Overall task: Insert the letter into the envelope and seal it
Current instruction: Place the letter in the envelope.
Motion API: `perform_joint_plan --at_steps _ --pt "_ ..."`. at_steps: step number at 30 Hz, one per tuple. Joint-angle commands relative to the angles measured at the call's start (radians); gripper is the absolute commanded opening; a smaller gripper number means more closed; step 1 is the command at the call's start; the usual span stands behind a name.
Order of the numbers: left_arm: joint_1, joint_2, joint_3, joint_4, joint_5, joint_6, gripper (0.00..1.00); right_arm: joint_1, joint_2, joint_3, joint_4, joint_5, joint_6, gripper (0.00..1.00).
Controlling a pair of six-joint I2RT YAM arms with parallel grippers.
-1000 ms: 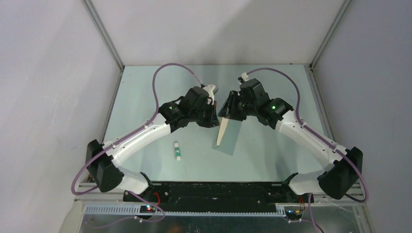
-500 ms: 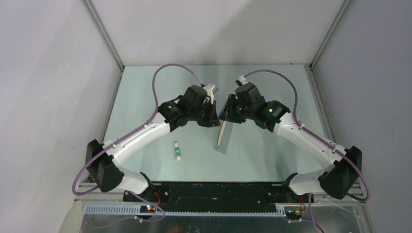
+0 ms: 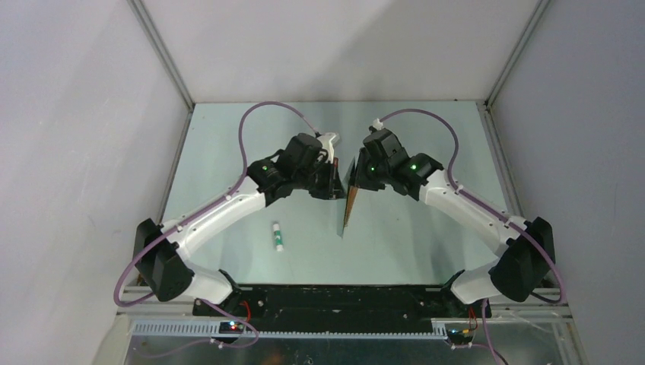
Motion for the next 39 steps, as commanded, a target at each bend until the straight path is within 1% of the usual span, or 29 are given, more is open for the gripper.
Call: perform_joint_plan --at_steps 1,2,4,6,9,14,18,21,28,32,35,39 --pt "0.005 -0.052 -0.010 0.061 0.070 -0.012 0.00 -0.022 0.029 0.000 0.025 0.022 -0.024 0.20" --pt "0.005 -0.050 -0.011 0.062 0.076 -0.011 0.00 -0.025 0.034 0.000 0.035 0.011 -0.027 0.20" --pt "0.005 -0.042 -0.011 0.065 0.095 -0.009 0.00 -0.029 0.040 0.000 0.069 -0.007 -0.028 0.16" --pt "0.005 -0.033 -0.012 0.068 0.116 -0.010 0.00 -0.039 0.048 0.001 0.096 -0.019 -0.027 0.06" --pt "0.004 -0.031 -0.015 0.070 0.126 -0.010 0.00 -0.057 0.078 0.017 0.096 -0.029 -0.028 0.01" --pt "0.004 -0.037 -0.018 0.074 0.132 -0.006 0.00 -0.065 0.102 0.022 0.116 -0.088 -0.025 0.00" --pt "0.005 -0.032 -0.021 0.065 0.125 0.002 0.00 -0.060 0.079 0.022 0.147 -0.119 -0.013 0.00" --pt "0.003 -0.031 -0.027 0.066 0.130 0.009 0.00 -0.060 0.042 0.025 0.150 -0.109 -0.001 0.00" --pt "0.000 -0.027 -0.029 0.064 0.116 0.018 0.00 -0.044 0.024 0.053 0.111 -0.103 0.048 0.00" --pt "0.001 -0.023 -0.033 0.067 0.120 0.020 0.00 -0.026 0.003 0.053 0.103 -0.069 0.060 0.00" --pt "0.001 -0.024 -0.036 0.070 0.134 0.024 0.00 -0.028 0.006 0.053 0.090 -0.037 0.063 0.00" --pt "0.001 -0.040 -0.045 0.086 0.160 0.026 0.00 -0.036 0.059 0.053 0.094 0.009 0.066 0.00"
